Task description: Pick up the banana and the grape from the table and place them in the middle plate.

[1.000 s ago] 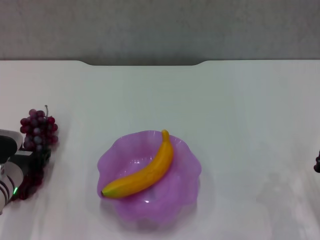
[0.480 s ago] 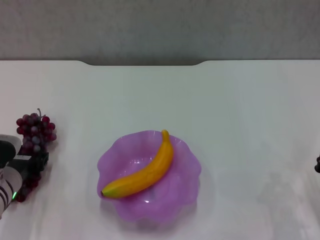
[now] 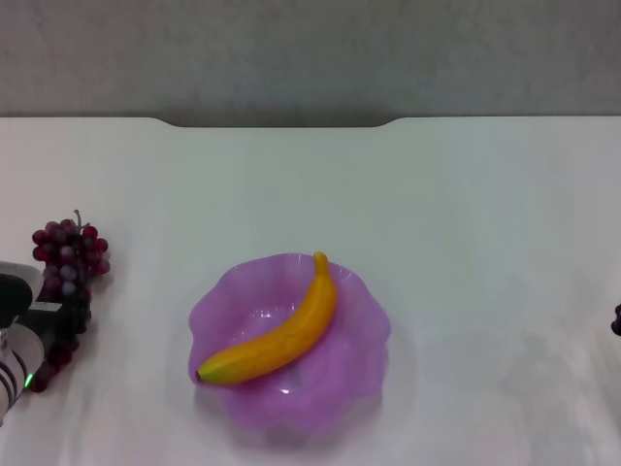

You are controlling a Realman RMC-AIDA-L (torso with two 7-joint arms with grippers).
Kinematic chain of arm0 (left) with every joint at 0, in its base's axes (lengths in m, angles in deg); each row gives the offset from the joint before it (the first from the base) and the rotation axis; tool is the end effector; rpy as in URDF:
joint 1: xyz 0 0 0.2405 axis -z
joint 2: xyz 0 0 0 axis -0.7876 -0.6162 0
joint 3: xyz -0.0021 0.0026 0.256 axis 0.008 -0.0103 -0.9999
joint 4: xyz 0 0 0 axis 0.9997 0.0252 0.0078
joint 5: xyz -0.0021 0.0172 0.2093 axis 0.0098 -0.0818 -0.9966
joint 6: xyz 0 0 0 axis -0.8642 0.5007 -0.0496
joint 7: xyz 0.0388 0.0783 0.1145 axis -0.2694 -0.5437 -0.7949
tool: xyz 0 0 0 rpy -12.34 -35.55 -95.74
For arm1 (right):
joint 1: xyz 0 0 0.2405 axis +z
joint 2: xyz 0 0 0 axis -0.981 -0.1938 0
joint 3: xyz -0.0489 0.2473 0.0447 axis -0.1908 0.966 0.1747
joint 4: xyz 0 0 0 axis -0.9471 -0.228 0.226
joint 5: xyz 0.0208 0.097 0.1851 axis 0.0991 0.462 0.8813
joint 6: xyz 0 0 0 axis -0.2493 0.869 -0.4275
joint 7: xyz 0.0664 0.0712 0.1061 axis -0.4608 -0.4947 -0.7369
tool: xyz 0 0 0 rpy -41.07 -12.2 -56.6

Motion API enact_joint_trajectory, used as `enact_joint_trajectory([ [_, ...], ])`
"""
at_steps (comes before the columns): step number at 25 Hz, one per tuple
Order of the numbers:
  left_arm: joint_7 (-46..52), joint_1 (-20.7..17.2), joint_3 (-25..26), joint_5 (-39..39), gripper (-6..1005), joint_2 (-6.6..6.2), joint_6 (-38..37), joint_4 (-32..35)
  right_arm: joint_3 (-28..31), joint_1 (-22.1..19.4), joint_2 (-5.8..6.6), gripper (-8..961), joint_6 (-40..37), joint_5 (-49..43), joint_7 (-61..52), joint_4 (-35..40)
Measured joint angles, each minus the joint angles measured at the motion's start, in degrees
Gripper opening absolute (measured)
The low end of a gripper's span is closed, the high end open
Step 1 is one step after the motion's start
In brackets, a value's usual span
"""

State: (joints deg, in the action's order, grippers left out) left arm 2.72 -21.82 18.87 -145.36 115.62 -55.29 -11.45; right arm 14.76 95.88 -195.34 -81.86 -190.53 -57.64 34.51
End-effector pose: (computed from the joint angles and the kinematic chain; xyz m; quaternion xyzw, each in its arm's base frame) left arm -0.3807 0.3607 -0.0390 -0.7203 -0.3811 -0.0118 0.5794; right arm 0.3723 0.2864 -0.0276 -0.6982 0.2642 0.1624 0.6452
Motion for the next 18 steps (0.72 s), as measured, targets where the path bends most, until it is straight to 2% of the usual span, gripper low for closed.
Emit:
enact_joint_trajectory([
  [8,-0.01,0.03,0.13,-0.05,394,-0.06,0.01,-1.01,0.0,-0.08,0.0,21,0.19,0.16,-0.02,0.05],
  [18,-0.01,0.19,0.34,-0.05,391,-0.29,-0.14,-2.29,0.0,-0.12,0.0,21,0.12,0.35,-0.02,0.19],
])
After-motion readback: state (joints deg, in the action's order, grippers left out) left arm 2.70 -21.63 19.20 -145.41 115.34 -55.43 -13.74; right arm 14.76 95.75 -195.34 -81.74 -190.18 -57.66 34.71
